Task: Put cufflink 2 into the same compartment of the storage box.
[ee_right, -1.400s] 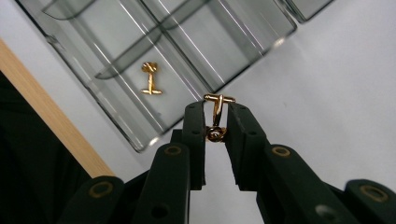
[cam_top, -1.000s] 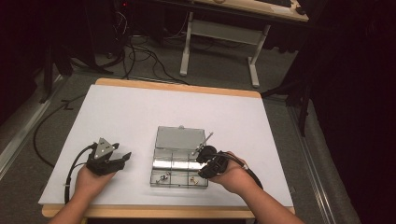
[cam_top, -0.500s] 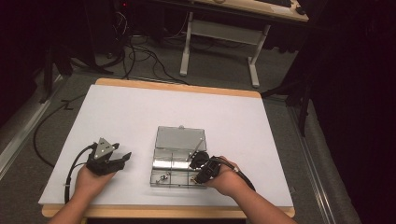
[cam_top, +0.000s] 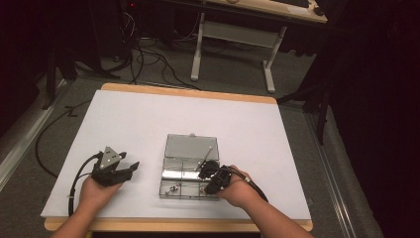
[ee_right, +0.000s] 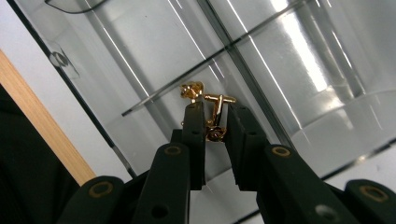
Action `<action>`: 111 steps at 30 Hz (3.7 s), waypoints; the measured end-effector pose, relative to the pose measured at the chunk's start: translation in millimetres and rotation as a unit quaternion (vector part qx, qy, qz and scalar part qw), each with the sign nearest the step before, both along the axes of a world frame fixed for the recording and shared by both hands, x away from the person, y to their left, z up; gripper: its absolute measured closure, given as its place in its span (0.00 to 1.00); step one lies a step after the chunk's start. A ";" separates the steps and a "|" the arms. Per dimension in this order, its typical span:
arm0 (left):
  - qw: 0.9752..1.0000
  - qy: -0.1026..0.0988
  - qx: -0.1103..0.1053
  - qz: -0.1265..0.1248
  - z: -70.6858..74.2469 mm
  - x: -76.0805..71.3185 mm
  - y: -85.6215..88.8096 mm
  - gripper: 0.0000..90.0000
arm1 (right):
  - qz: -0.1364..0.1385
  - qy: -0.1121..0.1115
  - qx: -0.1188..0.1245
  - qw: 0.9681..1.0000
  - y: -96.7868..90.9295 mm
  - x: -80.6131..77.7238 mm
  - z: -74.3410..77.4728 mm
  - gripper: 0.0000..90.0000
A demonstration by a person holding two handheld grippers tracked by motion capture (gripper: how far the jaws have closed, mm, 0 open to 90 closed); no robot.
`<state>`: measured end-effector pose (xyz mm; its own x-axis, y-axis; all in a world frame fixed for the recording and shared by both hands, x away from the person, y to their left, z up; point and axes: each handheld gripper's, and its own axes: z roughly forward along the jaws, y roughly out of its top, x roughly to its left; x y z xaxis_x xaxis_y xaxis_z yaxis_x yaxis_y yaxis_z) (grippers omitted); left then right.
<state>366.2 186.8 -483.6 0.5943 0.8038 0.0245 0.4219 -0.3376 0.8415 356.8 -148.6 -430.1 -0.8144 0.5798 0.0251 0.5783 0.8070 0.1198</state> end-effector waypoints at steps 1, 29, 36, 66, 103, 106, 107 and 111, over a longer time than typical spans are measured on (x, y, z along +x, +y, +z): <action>1.000 0.000 0.000 0.000 0.0 0.0 0.0 0.44 | -0.001 -0.002 0.001 1.000 -0.7 -0.1 0.1 0.87; 1.000 0.000 0.001 0.000 0.0 0.0 -0.3 0.44 | -0.011 -0.005 0.008 1.000 -5.8 -0.3 -5.3 0.85; 1.000 0.000 0.001 0.000 0.0 0.0 -0.3 0.44 | -0.015 -0.006 0.015 1.000 -6.6 -1.6 -3.9 0.83; 1.000 0.002 -0.007 -0.002 0.0 0.5 0.8 0.43 | -0.066 -0.049 0.078 0.994 -42.1 1.6 46.1 0.65; 1.000 -0.006 -0.014 -0.013 0.5 -2.4 1.9 0.43 | -0.239 -0.246 0.185 0.921 -176.2 -12.7 -8.2 0.34; 1.000 -0.005 -0.018 -0.012 0.5 -2.3 2.6 0.43 | -0.274 -0.314 0.230 0.880 -189.6 -33.5 -26.0 0.36; 1.000 -0.005 -0.018 -0.012 0.5 -2.3 2.6 0.43 | -0.276 -0.327 0.232 0.874 -191.9 -42.0 -31.0 0.37; 1.000 -0.007 -0.016 -0.011 0.6 -3.3 2.2 0.43 | -0.272 -0.362 0.230 0.861 -194.9 -50.6 -15.3 0.30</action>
<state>362.9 189.0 -483.0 0.6111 0.7915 0.0069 0.4034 -0.3189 0.8577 306.2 -343.5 -445.3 -0.3239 0.9450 -0.0455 0.4952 0.2104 0.8429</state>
